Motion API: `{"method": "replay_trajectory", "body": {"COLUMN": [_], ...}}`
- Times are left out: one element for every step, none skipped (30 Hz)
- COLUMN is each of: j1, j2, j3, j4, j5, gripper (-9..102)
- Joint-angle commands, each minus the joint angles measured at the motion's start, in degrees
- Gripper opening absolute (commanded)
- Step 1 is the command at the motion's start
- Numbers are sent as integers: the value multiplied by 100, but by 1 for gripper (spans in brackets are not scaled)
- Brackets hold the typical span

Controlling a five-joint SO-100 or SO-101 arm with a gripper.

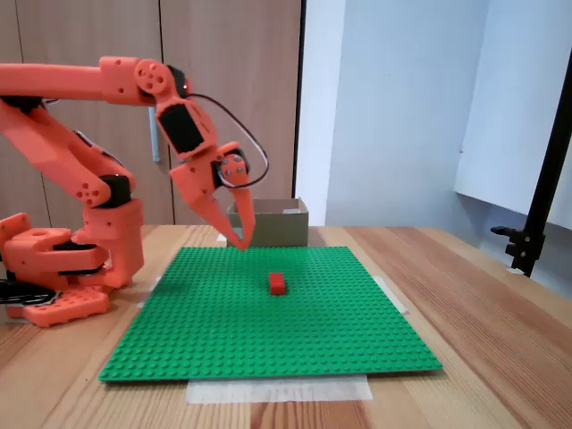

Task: Pick the red lego block and put it in the box.

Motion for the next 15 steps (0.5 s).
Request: {"method": "replay_trajectory", "body": {"j1": [53,44,35,9,0,-9,-26,-44,-70,-88,-114,-149,-176,-211,-237], "j2": [-703,-896,-1107,-1301,-1468,-1617,-1767,-1898,-2021,-2145,-2276,-2391,-2522,-2637,-2769], "j3": [-1107,-1354,-1591,-1802,-1978,-2136,-2268,-2399,-2531,-2654,-2769,-2874,-2979,-3085,-3173], "j4": [343,466,580,677,756,835,896,967,1020,1072,1125,1169,1222,1274,1310], "j5": [132,185,202,193,193,211,211,211,193,193,211,211,211,211,202], "gripper": [0,0,0,0,0,0,0,0,0,0,0,0,0,0,0]}}
